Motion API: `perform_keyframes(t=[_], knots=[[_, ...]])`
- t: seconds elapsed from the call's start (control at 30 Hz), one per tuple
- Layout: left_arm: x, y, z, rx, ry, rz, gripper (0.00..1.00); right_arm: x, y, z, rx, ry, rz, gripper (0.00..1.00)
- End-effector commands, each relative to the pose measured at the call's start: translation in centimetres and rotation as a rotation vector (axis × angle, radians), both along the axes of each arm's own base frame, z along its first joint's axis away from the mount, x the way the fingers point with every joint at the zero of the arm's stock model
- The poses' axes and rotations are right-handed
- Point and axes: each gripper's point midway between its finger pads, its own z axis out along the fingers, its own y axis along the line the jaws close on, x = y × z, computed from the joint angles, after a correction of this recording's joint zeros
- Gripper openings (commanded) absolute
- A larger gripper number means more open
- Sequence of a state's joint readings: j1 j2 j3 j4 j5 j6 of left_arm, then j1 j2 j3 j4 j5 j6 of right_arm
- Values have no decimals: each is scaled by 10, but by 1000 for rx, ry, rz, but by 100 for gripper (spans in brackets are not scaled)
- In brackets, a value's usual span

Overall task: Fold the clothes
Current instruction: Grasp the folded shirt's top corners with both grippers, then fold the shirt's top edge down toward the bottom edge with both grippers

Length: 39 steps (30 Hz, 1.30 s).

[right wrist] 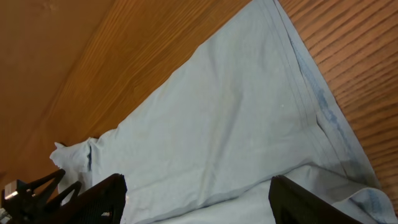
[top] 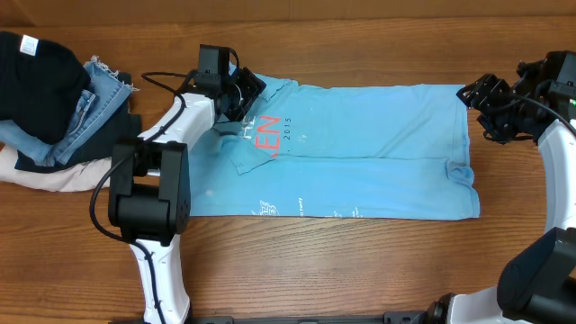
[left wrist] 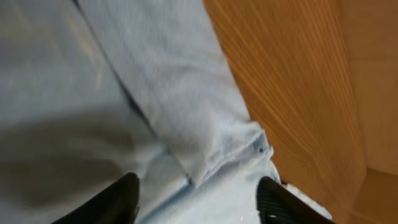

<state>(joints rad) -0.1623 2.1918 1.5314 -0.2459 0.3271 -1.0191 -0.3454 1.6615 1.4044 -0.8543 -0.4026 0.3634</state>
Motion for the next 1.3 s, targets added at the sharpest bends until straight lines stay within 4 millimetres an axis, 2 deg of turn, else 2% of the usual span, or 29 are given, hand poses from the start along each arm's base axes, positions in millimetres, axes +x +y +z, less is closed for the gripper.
perform_keyframes(t=[0.0,0.13,0.27,0.37,0.47,0.5,0.6,0.63,0.7,0.83,0.93,1.03,1.1,1.17,1.23,1.27], knots=[[11,9,-14,28,-16,54,61,2,-2,3,-6,1,-7,77],[13,6,-35,6,4,53,61,-3,0,0,2,25,-7,77],[23,5,-35,3,-48,47,59,-8,1,-3,10,49,-6,77],[27,4,-32,1,-68,46,41,-8,1,-3,5,51,-9,76],[28,6,-32,4,-72,51,27,-9,-1,-4,-5,55,-15,76],[29,6,-31,6,-77,52,27,-9,-1,-4,-5,55,-15,76],[31,6,-29,5,-91,54,14,-9,-1,-4,-5,55,-15,76],[33,5,-26,0,-102,51,5,-9,-2,-4,-6,55,-15,76],[37,2,-19,-21,-132,36,4,-9,-5,-6,-26,62,-27,76],[42,7,0,-26,-180,9,4,-7,-8,-5,-37,55,-32,76],[41,6,2,-34,-187,-23,7,-7,-8,-5,-39,50,-32,76],[40,3,3,-45,-191,-43,4,-6,-8,-4,-39,49,-32,76],[42,-2,13,-77,-208,-76,4,-4,-10,-3,-47,37,-34,73],[41,-14,33,-141,-244,-157,4,6,-14,0,-64,-3,-37,63],[29,-30,57,-216,-254,-256,4,33,-23,-1,-112,-94,-13,61],[24,-31,59,-210,-243,-272,4,44,-28,-5,-117,-118,-15,60]])
